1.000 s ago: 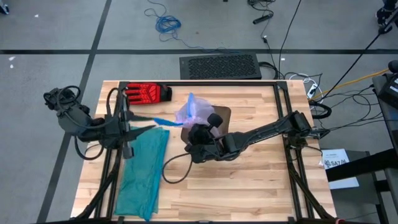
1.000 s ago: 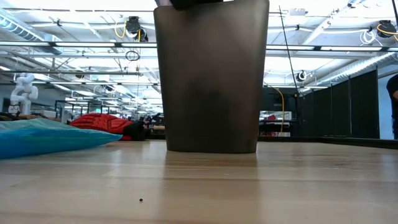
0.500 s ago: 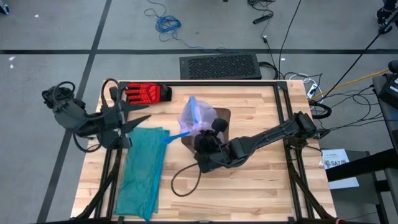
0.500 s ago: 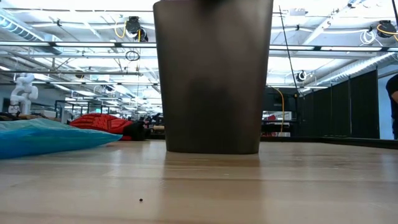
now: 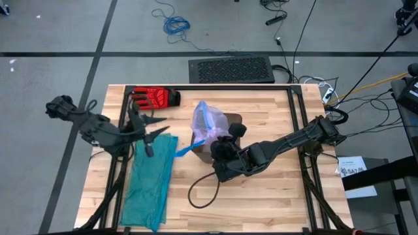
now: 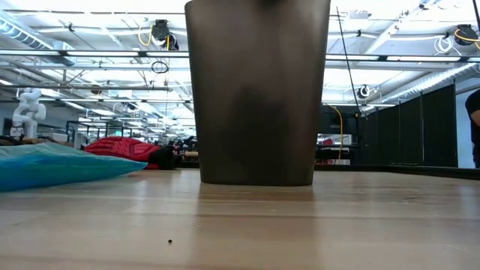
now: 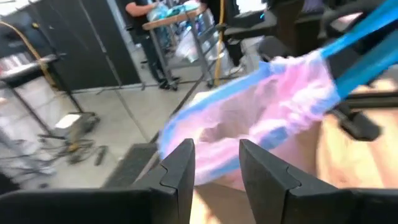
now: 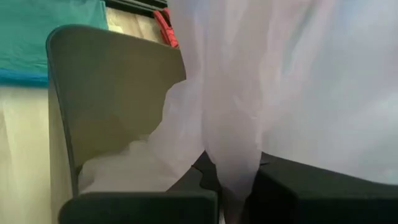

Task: Place trash/remove bag and relplace
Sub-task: Remove the pink trash bag from the black trash bin

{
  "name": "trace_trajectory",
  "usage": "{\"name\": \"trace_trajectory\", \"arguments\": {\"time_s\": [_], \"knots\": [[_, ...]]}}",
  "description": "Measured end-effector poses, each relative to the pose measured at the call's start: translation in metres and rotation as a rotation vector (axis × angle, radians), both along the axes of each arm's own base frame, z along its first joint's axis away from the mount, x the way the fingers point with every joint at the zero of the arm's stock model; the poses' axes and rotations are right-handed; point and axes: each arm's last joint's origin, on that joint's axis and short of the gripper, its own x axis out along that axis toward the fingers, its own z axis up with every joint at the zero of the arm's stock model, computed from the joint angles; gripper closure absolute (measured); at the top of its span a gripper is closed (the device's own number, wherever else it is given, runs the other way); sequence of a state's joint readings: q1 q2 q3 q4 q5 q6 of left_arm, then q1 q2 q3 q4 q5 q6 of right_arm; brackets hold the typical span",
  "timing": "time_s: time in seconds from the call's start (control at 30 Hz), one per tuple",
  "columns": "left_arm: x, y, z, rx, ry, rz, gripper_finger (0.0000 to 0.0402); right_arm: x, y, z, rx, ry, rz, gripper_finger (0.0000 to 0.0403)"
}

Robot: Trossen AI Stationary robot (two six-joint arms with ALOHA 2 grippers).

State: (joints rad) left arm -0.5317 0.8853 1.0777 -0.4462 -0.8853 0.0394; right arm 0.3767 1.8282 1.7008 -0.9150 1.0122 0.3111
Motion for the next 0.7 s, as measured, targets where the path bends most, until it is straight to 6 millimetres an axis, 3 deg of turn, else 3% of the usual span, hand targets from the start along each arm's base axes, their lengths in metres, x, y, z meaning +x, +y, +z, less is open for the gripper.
{"name": "trace_trajectory", "arguments": {"time_s": [0.17,0.3,0.4,0.53,0.7], "knots": [[0.007,0.007,-0.041,-0.078,-0.087,-0.049,0.0325,-0.006,0.003,0.008,0.005,-0.021,0.017,0.0403],[0.013,0.014,-0.076,-0.014,-0.053,-0.041,0.0379,-0.012,0.008,0.015,0.0,-0.027,0.043,0.0403],[0.022,0.017,-0.094,0.02,-0.016,-0.028,0.0395,-0.015,0.01,0.02,-0.003,-0.04,0.057,0.0403],[0.04,0.019,-0.107,0.041,0.009,-0.06,0.0377,-0.014,0.012,0.023,-0.004,-0.057,0.072,0.0403],[0.063,0.027,-0.116,0.036,-0.006,-0.006,0.031,-0.011,0.013,0.026,-0.01,-0.072,0.095,0.0403]]}}
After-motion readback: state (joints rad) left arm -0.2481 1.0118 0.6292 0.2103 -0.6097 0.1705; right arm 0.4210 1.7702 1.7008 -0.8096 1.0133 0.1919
